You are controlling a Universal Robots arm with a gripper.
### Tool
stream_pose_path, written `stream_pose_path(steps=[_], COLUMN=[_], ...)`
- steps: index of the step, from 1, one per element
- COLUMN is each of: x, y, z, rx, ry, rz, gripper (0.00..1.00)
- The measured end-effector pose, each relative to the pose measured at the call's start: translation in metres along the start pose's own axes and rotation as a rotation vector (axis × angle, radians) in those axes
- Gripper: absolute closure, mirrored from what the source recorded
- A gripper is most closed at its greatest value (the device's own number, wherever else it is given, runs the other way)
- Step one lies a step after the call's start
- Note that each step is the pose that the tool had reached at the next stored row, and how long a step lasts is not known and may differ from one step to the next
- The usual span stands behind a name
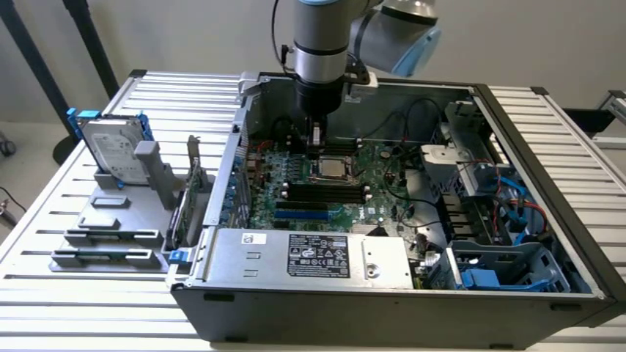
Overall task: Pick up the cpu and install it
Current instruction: 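Close the cpu cover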
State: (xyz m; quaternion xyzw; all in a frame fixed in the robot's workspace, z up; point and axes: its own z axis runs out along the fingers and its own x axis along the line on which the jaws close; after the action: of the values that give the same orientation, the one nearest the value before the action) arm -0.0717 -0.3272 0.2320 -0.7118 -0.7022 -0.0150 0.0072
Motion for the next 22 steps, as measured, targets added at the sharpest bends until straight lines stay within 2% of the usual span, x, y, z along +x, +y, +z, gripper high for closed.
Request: stream_pose_path(steps=[8, 13, 17, 22], x=[-0.009, -0.014, -0.014, -0.014], y=[0.0295, 0.0515, 0.0695, 0.0926], z=[-0.0175, -0.0245, -0.0302, -0.0406], rx=[0.0071, 0.0126, 0.0176, 0.0238], ry=[-0.0001, 0.0006, 0.0045, 0.0120], rz=[0.000, 0.000, 0.001, 0.001], gripper=[0.89, 0.89, 0.89, 0.89])
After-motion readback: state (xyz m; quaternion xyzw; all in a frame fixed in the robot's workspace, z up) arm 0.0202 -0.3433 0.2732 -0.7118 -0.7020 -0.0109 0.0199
